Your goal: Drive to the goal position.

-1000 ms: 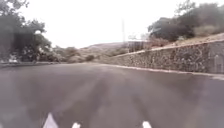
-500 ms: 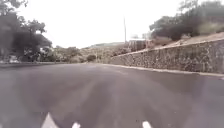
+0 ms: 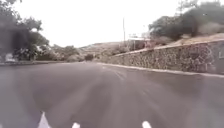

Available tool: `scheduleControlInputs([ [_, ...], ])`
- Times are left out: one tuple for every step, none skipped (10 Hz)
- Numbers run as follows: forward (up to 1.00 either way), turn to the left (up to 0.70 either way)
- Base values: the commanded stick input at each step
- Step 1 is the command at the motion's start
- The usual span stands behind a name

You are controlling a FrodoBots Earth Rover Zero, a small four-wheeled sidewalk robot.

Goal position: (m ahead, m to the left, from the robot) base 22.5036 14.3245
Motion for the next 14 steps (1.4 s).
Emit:
scheduleControlInputs([
  [0.7, -0.22],
  [0.7, -0.13],
  [0.7, 0.0],
  [0.7, 0.0],
  [0.7, 0.0],
  [0.7, 0.0],
  [0.7, 0.0],
  [0.7, 0.0],
  [0.7, 0.0],
  [0.7, 0.0],
  [0.7, 0.0],
  [0.7, 0.0],
  [0.7, 0.0],
  [0.7, 0.0],
])
